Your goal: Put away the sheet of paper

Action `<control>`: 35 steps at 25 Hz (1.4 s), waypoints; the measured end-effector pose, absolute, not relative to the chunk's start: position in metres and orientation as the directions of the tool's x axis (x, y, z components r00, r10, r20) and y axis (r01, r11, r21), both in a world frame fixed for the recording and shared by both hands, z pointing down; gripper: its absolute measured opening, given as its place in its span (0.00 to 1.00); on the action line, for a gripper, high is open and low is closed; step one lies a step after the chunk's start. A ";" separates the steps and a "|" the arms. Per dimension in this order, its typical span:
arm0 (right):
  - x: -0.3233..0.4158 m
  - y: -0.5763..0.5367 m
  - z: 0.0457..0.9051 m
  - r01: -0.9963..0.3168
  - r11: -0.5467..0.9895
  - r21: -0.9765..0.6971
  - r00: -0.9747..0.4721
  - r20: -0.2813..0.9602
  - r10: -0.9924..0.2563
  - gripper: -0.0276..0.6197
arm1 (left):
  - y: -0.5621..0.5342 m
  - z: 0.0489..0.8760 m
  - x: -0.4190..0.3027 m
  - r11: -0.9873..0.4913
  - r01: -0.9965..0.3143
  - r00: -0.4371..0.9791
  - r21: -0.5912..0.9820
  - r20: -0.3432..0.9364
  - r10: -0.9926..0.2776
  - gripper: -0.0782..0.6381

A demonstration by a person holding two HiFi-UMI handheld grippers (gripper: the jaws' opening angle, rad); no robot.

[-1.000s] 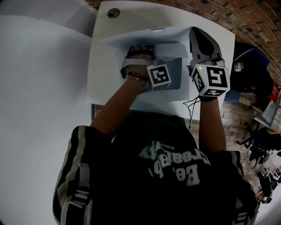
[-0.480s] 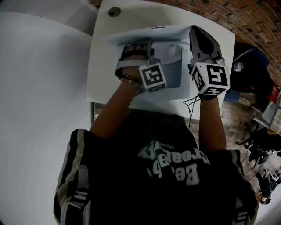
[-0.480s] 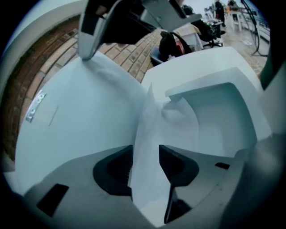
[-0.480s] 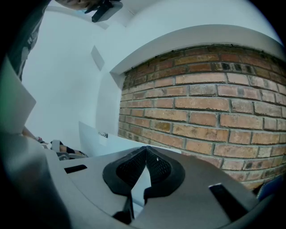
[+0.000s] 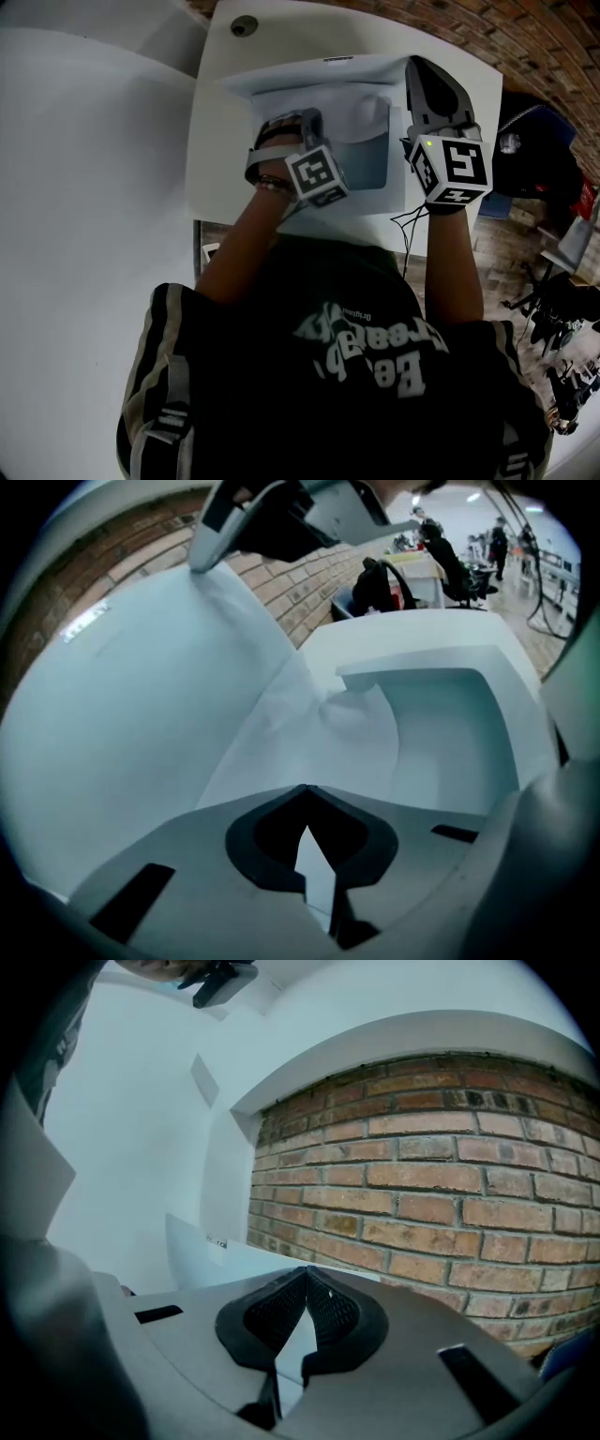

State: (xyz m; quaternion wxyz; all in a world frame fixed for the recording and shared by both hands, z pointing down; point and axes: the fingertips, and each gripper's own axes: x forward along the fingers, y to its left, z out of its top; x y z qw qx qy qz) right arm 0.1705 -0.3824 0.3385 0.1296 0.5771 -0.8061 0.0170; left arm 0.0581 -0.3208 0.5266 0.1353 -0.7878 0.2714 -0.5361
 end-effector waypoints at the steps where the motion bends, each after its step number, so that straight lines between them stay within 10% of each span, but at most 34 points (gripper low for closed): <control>1: 0.170 -0.382 0.339 -0.934 0.334 0.124 -0.301 0.229 -0.926 0.04 | -0.319 0.536 0.060 -0.828 -0.278 0.269 -0.486 0.788 -0.553 0.11; 35: 0.167 -0.387 0.343 -0.928 0.346 0.140 -0.305 0.247 -0.920 0.04 | -0.263 0.608 0.064 -0.933 -0.345 0.146 -0.103 0.976 -0.162 0.11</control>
